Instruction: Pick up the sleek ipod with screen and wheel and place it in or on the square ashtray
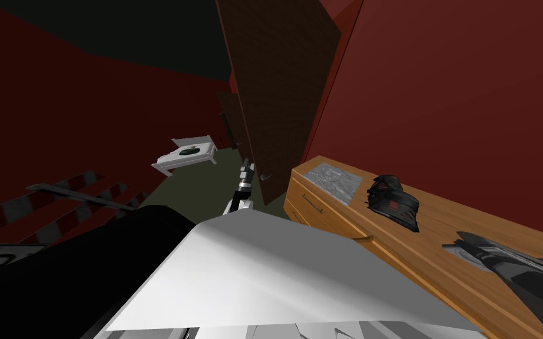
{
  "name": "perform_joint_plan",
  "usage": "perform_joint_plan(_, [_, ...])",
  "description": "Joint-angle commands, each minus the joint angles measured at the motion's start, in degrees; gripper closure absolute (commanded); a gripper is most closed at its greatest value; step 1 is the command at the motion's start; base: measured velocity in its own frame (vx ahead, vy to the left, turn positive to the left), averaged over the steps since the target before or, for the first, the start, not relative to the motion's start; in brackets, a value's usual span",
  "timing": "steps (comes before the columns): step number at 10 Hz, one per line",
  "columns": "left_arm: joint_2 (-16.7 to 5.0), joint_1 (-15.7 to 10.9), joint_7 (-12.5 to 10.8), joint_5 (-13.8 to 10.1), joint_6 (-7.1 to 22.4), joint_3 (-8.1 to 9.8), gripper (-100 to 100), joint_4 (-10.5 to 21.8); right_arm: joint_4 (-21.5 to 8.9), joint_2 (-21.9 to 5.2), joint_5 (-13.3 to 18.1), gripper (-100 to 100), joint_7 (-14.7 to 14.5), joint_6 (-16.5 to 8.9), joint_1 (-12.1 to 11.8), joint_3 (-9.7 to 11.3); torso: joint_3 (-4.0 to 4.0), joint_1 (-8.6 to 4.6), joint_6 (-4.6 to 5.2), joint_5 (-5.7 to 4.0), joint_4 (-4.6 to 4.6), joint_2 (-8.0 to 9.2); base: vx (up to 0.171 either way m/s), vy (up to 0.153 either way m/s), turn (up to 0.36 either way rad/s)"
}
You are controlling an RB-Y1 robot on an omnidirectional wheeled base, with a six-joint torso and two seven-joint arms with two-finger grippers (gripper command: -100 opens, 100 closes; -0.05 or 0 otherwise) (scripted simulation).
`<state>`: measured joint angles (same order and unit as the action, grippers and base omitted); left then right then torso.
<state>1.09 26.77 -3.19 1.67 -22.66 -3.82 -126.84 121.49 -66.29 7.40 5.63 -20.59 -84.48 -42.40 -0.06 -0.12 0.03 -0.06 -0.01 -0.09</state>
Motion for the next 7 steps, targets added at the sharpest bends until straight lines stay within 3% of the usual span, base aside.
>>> perform_joint_plan(1, [0.0,0.0,0.0,0.0,0.0,0.00,0,0.0,0.0,0.0,0.0,0,0.0,0.0,0.0,0.0,0.00,0.00,0.00,0.00,0.00,0.00,0.005,-0.005,-0.001])
perform_joint_plan(2, [0.0,0.0,0.0,0.0,0.0,0.00,0,0.0,-2.9,-1.6,1.0,-100,0.0,2.9,2.9,2.9,0.05,0.09,0.00,0.03,0.02,0.09,0.043,0.053,-0.168])
perform_joint_plan(4, [0.0,0.0,0.0,0.0,0.0,-0.01,0,0.0,-5.7,-1.6,1.0,-100,0.0,5.7,5.7,5.8,0.00,0.39,0.01,0.09,0.00,-0.02,0.041,0.067,-0.063])
perform_joint_plan(6, [0.0,0.0,0.0,0.0,0.0,-0.01,0,0.0,-9.2,-1.6,1.0,-100,0.0,5.9,8.5,5.8,0.05,0.24,-0.01,0.07,0.02,0.09,0.003,0.013,0.011])
perform_joint_plan(7, [0.0,0.0,0.0,0.0,0.0,0.00,0,0.0,-11.3,-3.1,2.0,-100,0.0,8.7,11.1,9.1,0.08,0.15,0.00,0.05,0.03,0.13,0.041,0.057,-0.189])
